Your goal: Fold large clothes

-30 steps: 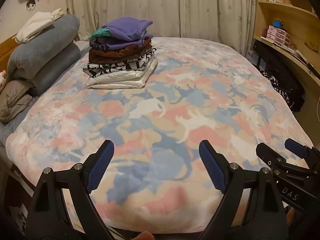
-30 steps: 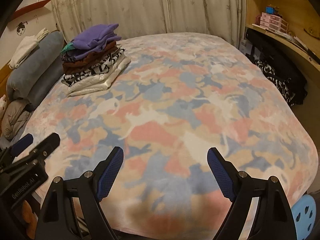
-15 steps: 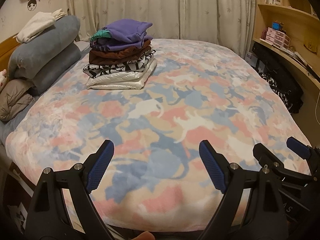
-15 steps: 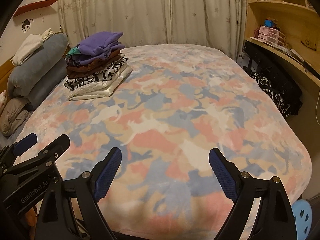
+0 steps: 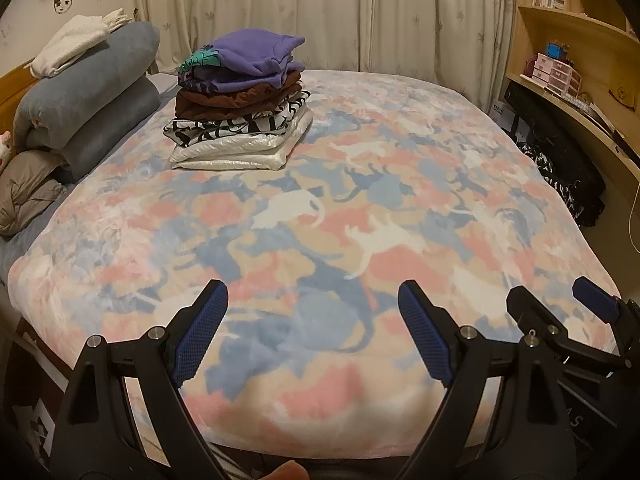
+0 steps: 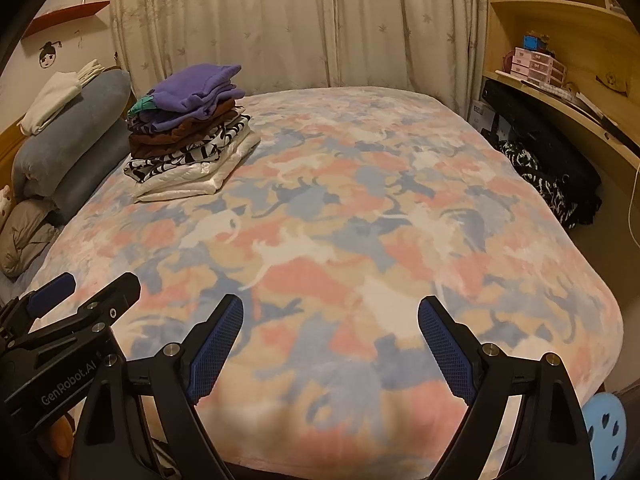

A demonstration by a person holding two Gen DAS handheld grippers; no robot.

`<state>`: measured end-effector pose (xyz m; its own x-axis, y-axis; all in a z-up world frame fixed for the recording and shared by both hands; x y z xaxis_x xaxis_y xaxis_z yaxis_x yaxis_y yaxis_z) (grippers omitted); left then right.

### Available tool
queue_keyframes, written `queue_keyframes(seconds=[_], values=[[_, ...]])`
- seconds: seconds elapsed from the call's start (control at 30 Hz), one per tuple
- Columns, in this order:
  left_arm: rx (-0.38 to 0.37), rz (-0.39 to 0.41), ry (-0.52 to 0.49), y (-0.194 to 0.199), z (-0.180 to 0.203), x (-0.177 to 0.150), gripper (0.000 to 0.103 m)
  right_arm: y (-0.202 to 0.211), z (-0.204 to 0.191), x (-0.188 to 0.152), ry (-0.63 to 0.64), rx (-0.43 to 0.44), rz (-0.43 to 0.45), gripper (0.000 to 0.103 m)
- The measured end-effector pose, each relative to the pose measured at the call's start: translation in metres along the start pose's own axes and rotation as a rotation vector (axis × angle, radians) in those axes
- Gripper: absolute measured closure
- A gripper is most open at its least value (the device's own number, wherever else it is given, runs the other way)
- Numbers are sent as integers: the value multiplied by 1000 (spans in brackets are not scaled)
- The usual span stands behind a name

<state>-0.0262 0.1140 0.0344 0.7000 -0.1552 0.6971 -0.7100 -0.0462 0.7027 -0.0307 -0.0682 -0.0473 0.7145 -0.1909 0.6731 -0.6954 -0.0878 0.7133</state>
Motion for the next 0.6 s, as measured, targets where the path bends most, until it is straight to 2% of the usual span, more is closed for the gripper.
queue_keyframes(seconds=[0.6], values=[[-3,-11,-3,-4,0,-2,17,-3,3,-3,-19,-9,-8,13]])
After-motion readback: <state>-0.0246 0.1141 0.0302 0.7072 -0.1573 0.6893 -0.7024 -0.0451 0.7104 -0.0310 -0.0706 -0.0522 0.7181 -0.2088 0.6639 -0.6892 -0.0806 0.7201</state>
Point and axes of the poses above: each gripper's, at about its wrist camera, not at the fingertips, and y roughly against the way its jaws point, z to its right, x to its top, the point moved 6 cm from there along -y, roughly the way its jaws point, and after that the axes turned 14 degrees about -y, right-handed, at the moved point
